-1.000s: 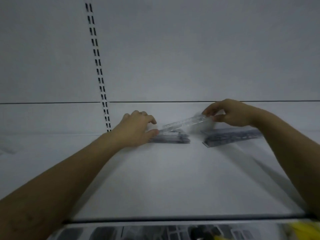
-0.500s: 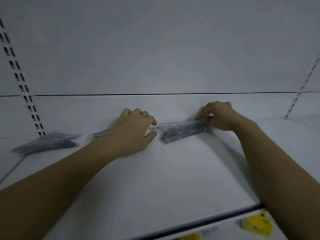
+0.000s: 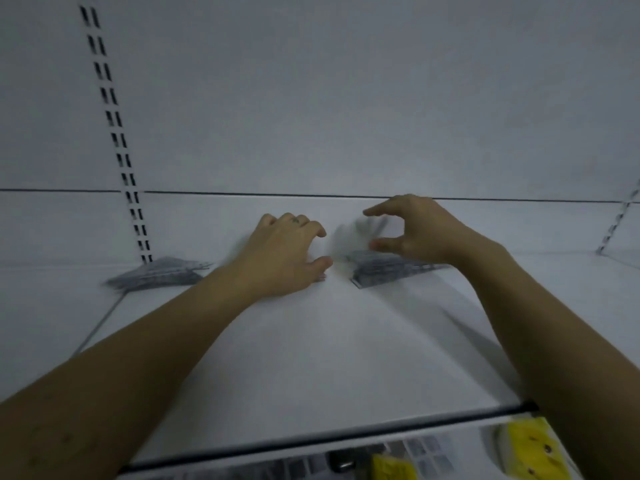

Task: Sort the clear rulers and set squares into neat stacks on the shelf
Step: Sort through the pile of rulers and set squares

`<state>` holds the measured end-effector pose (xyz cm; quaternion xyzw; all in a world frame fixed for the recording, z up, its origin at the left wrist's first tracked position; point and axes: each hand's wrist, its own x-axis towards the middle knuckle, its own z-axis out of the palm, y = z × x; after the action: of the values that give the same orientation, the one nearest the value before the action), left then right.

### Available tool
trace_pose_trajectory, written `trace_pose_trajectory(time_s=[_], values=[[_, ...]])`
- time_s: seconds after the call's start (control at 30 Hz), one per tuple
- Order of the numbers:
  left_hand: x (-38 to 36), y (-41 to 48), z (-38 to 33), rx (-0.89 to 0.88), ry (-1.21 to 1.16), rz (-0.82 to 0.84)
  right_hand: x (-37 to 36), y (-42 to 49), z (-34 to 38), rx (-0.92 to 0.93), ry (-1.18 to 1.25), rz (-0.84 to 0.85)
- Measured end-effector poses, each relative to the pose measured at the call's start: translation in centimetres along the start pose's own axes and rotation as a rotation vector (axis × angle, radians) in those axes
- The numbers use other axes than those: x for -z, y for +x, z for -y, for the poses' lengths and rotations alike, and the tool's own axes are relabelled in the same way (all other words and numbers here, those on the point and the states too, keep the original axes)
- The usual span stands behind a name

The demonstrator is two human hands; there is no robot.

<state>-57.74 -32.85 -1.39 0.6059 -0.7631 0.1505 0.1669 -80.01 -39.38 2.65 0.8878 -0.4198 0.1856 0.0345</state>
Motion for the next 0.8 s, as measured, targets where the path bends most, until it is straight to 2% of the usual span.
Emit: trace_pose_trajectory(time_s=[0.2, 0.33, 0.5, 0.8], values=[[4.5, -4.0, 4.6, 0.097, 0.033, 0.000, 1.1, 1.7, 9.3, 0.112, -0.057, 0.125], [6.9, -9.2, 9.9, 0.225, 0.068, 0.030, -0.1, 3.6, 16.8, 0.212, -0.052, 0.176], [9.4, -17.8, 17.8, 0.396, 0.110, 0.047, -2.9, 6.8, 26.9, 0.345, 0.040, 0.212], [13.4, -34.1, 30.7, 0.736, 0.174, 0.064, -8.8, 10.4, 45.1, 0.493, 0.135, 0.429]])
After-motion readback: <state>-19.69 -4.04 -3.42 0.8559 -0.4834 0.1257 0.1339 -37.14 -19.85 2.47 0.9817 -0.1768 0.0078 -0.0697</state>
